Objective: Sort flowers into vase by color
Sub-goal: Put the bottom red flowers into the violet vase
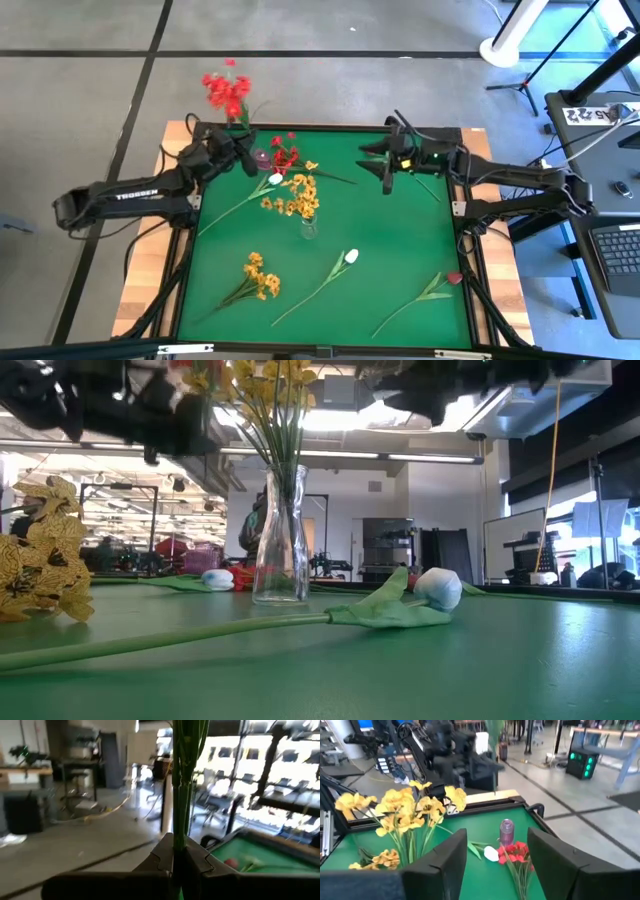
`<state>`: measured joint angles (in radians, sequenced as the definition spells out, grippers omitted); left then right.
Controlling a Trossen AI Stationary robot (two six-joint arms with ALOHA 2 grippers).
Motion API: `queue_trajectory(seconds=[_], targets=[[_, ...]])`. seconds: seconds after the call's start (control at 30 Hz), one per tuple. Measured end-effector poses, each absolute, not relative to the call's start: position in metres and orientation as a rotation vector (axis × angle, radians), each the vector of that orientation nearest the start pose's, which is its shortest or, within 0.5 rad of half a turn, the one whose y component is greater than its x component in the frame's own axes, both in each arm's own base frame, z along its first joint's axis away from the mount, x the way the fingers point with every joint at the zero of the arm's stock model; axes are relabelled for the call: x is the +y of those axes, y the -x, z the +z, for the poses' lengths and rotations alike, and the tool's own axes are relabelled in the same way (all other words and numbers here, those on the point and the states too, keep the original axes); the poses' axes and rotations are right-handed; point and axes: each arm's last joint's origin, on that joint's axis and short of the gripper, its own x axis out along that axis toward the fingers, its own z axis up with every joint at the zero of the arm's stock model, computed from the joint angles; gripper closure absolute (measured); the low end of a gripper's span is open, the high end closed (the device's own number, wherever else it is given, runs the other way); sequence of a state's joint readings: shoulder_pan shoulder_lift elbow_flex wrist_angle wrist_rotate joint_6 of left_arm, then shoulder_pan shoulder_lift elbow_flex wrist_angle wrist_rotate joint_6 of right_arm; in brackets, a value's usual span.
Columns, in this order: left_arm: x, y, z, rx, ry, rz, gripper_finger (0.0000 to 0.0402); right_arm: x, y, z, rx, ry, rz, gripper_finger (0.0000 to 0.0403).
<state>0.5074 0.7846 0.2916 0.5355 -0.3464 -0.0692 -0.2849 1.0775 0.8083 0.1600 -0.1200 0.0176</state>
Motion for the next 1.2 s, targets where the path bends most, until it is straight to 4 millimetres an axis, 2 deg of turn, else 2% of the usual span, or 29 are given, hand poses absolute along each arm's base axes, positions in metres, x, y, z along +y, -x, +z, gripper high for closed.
queue_trajectory(seconds=[0.17,0.3,0.5,0.63,0.8,1.0,1.2], targets=[[0.114,-0.14,0.221,-0.027,0.067,0.878,0.0399,-0.075,-0.229,0.294,0.004,-0.037,-0.208,0.0203],[0.132,-0.14,0.21,0.006,0.1,0.867,0.0399,-0.079,-0.223,0.275,-0.008,-0.053,-0.234,0.0204],[0.147,-0.149,0.192,0.02,0.198,0.819,0.0399,-0.079,-0.22,0.264,-0.008,-0.058,-0.232,0.0204],[0.151,-0.152,0.182,0.049,0.24,0.837,0.0399,-0.078,-0.22,0.263,0.0,-0.052,-0.209,0.0204],[0.154,-0.151,0.175,0.084,0.239,0.971,0.0399,-0.078,-0.22,0.262,0.006,-0.04,-0.208,0.0204],[0.156,-0.152,0.169,0.109,0.246,0.988,0.0399,-0.078,-0.22,0.261,0.024,-0.014,-0.207,0.0204],[0.143,-0.152,0.16,0.084,0.258,0.96,0.0399,-0.078,-0.22,0.259,0.047,0.026,-0.21,0.0204]])
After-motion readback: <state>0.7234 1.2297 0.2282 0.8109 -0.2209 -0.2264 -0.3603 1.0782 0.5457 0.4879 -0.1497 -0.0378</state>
